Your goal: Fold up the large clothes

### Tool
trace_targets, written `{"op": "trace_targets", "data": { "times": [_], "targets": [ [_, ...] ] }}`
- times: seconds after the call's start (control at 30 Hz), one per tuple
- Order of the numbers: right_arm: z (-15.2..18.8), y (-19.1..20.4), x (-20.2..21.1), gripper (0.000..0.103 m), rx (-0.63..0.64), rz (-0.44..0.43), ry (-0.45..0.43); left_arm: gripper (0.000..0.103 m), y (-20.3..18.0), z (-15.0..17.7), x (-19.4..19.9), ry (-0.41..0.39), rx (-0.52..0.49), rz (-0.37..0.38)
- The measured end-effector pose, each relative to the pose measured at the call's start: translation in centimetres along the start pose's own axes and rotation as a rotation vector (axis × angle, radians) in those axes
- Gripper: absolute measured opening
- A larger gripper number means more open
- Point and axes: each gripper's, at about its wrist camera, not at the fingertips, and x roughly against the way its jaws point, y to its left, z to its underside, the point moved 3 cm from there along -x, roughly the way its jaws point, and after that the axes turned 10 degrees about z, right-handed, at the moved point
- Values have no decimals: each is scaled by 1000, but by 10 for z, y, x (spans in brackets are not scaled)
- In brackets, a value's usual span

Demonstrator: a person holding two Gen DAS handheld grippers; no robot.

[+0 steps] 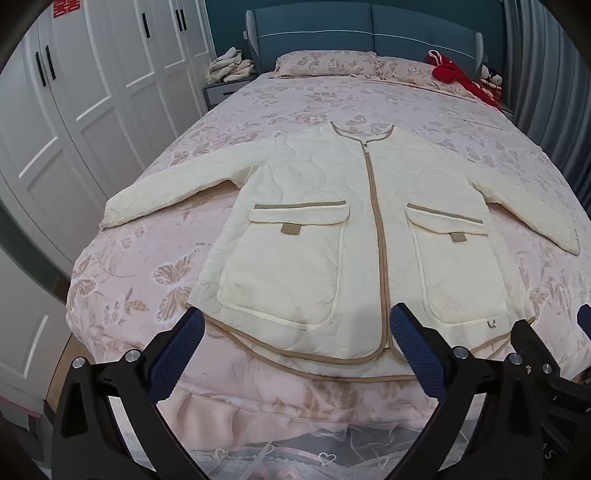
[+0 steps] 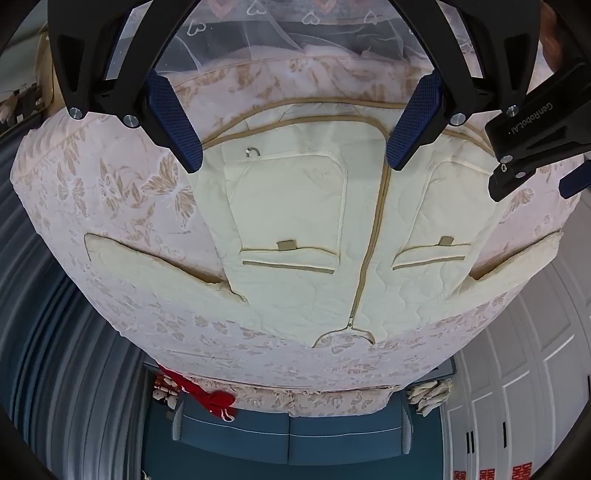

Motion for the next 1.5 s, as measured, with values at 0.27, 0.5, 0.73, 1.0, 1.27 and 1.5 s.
{"op": "trace_targets", "data": {
  "times": [0.27,0.5,0.73,1.0,1.27,1.5],
  "targets": [
    [0,0,1,98,-2,-1,-5,98,1,0,-1,-4,-2,-3],
    [1,0,1,98,-4,-2,-3,98,-2,2,-1,-5,-6,-1],
    [1,1,0,98,-2,-3,-2,98,-3,2,0,-3,-5,1],
    [2,1,0,98,-2,-2,-1,98,-3,5,0,-3,-3,3],
    [1,2,1,98,-2,-2,-1,98,-3,5,0,-2,-3,3],
    [1,2,2,98,-1,-2,0,98,-2,4,0,-1,-3,3]
  ]
}}
